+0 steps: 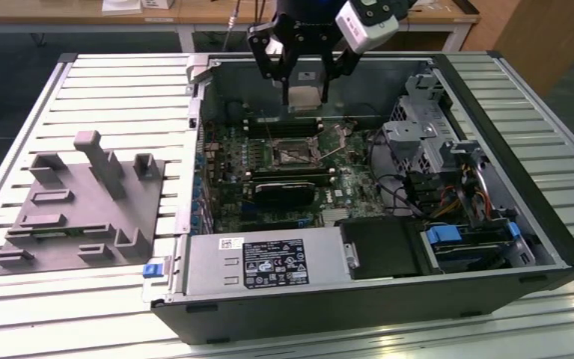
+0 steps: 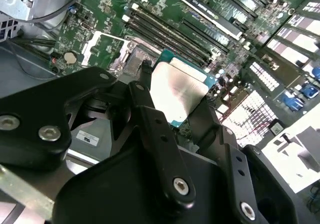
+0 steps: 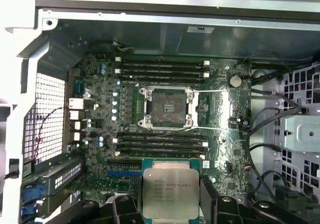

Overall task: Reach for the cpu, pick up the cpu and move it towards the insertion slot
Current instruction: 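Pick up the cpu and move it towards the insertion slot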

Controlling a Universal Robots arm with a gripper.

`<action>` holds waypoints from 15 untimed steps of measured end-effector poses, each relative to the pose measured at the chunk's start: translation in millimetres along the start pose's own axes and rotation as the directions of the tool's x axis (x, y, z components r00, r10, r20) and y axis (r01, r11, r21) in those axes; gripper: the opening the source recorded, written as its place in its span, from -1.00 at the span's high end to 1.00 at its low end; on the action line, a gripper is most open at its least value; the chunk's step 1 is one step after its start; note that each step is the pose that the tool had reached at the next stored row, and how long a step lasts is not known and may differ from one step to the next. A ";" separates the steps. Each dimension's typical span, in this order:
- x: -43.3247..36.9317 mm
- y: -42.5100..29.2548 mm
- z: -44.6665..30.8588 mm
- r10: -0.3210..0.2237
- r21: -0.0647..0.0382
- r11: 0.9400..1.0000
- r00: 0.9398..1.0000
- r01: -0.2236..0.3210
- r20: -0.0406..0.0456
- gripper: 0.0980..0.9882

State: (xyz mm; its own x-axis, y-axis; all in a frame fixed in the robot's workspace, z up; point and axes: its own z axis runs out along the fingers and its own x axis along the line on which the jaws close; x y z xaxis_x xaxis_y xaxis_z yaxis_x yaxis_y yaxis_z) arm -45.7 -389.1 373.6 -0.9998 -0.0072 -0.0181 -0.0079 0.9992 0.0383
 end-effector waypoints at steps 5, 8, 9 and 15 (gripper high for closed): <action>-2.3 6.2 2.1 0.000 0.000 1.000 1.000 0.000 0.000 0.00; -3.5 10.6 3.6 0.000 0.000 1.000 1.000 0.000 0.000 0.00; -3.9 12.2 4.1 0.000 0.000 1.000 1.000 0.000 0.000 0.00; -7.1 21.0 8.5 0.000 0.000 1.000 1.000 0.000 -0.001 0.00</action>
State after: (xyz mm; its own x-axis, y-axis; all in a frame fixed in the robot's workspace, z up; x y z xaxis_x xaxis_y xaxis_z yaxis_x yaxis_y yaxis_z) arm -38.7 -367.7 366.1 -0.9998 -0.0075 -0.0167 -0.0081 0.9992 0.0381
